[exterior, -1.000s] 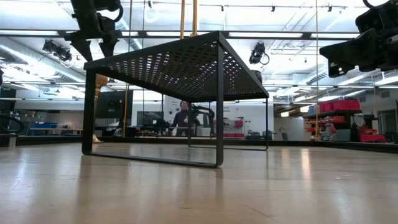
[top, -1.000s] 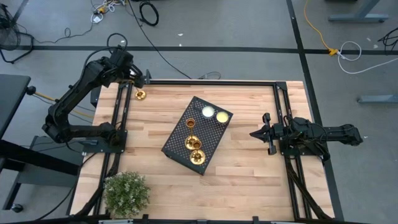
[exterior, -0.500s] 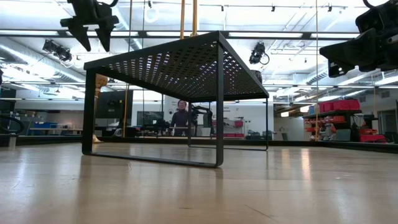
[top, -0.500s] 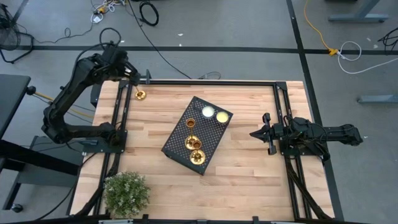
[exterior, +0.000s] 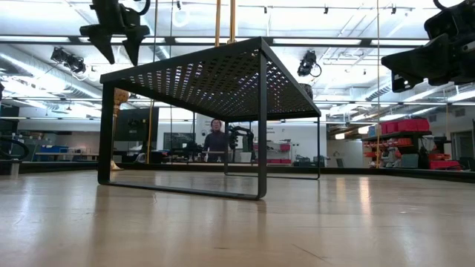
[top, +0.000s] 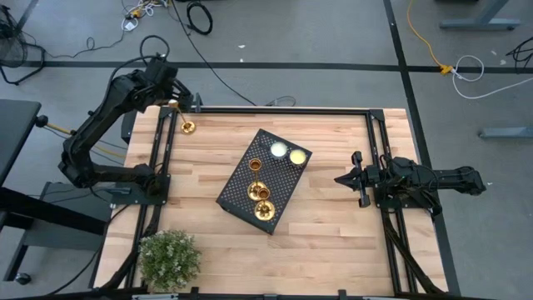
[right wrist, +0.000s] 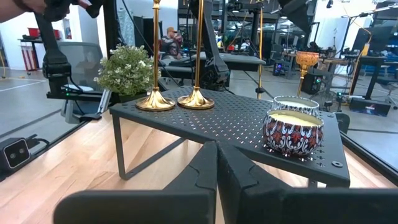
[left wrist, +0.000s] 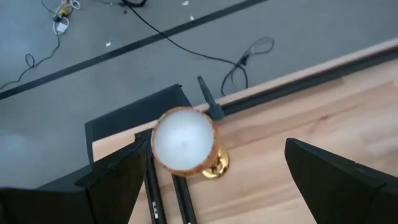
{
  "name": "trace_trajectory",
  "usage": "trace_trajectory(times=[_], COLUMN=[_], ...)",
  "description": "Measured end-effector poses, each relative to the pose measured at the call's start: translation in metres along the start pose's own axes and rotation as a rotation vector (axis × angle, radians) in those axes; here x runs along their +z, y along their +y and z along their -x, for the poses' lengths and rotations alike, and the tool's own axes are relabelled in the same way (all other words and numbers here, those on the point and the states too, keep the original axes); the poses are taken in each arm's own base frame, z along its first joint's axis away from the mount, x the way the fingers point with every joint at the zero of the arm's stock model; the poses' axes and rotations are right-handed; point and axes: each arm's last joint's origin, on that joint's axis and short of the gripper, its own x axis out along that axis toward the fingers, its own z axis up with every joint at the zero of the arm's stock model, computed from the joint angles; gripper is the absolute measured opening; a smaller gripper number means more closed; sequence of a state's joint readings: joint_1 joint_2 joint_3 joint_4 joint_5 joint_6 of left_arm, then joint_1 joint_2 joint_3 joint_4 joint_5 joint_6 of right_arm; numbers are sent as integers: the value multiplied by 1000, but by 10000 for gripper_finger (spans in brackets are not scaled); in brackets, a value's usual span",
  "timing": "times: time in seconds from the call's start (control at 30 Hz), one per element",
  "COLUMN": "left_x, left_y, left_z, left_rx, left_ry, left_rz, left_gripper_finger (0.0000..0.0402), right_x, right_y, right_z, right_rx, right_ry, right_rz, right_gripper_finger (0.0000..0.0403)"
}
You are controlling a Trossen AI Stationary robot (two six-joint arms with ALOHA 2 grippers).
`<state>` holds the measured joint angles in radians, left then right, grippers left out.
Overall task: Stock candles on shelf
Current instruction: Put the orange scented candle on the shelf
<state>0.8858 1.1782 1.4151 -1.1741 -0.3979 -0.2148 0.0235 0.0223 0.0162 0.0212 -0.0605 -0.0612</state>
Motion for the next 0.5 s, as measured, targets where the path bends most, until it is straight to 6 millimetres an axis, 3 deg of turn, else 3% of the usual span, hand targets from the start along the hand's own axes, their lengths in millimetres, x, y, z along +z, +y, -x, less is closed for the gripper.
trace_trajectory(times=[0.23,0.5], left_x=[-1,-3], left_y=[3,-6], left_z=[-2,-18], left_rx=[20,113], left_ry=[26,126], left_rz=[-15,-79], left_gripper_finger=[380,380], right_x=[0,0], right_y=[0,0], right_z=[0,0], right_rx=[0,0], right_ry=[0,0], right_rz=[0,0], right_gripper_finger=[6,6])
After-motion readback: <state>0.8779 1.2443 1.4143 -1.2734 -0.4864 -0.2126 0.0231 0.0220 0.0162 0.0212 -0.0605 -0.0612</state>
